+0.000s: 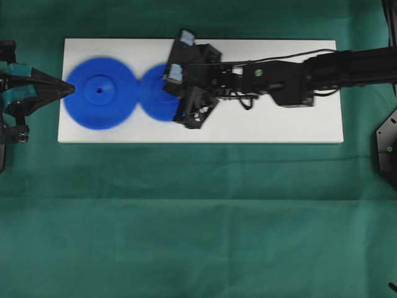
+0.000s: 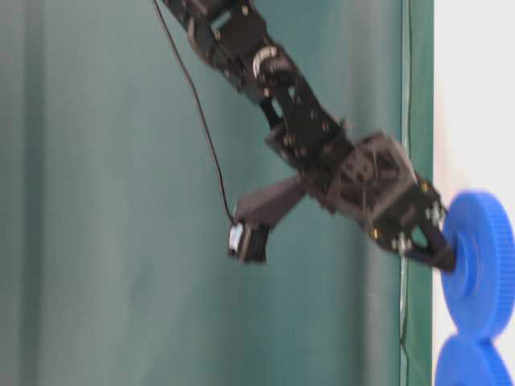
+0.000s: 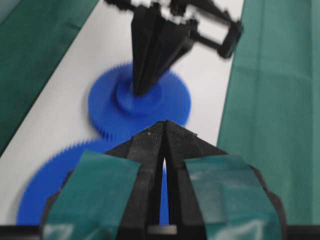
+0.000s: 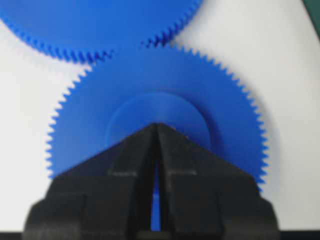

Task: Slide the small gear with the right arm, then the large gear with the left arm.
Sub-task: 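Slide the small blue gear leftward with the right gripper toward the large gear, then slide the small blue gear back rightward with the right gripper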

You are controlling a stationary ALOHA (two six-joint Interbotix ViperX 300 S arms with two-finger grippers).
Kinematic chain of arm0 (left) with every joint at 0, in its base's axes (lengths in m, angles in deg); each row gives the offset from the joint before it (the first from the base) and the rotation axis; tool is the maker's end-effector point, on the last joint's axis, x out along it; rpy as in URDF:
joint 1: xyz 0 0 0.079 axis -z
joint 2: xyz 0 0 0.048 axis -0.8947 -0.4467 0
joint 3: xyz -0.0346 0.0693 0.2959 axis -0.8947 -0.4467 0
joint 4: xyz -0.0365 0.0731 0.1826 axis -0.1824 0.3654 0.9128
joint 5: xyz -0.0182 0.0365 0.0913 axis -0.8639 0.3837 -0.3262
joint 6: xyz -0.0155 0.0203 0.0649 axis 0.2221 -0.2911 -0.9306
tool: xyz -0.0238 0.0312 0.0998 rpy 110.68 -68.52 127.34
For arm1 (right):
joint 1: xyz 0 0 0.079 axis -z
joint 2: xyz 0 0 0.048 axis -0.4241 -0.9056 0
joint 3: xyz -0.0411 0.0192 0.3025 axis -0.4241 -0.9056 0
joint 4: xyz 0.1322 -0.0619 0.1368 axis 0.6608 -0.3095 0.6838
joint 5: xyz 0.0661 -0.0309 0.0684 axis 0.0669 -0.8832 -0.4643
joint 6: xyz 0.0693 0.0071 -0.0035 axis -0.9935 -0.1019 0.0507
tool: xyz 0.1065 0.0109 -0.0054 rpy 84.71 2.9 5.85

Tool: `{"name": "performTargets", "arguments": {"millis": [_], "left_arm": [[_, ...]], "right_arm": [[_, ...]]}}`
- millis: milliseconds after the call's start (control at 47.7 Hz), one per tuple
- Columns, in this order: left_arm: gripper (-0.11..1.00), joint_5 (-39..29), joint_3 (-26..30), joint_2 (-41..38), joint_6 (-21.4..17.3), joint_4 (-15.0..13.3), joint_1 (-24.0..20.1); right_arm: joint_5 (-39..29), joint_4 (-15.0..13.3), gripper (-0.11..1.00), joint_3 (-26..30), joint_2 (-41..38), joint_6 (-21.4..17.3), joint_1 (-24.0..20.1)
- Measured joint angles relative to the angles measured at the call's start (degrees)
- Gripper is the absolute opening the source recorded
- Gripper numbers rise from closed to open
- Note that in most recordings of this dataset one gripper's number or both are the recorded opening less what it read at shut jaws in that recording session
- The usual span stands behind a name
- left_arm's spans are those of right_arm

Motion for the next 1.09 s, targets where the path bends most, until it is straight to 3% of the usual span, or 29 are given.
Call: {"name": "performTargets", "arguments": {"millis": [545, 797, 1091], "left_arm": [[0.0, 0.26, -1.05, 0.0, 0.0, 0.0, 0.79], [0.0, 0.26, -1.76, 0.0, 2.72, 0.0, 0.79], [0.0, 0.26, -2.2, 0.18, 2.99, 0.0, 0.79]], "right_arm": [[-1.05, -0.88, 0.5, 1.93, -1.05, 0.0, -0.62], [-1.05, -0.79, 0.5, 1.93, -1.14, 0.0, -0.62], [-1.14, -0.88, 0.5, 2.11, -1.14, 0.0, -0.62]]}}
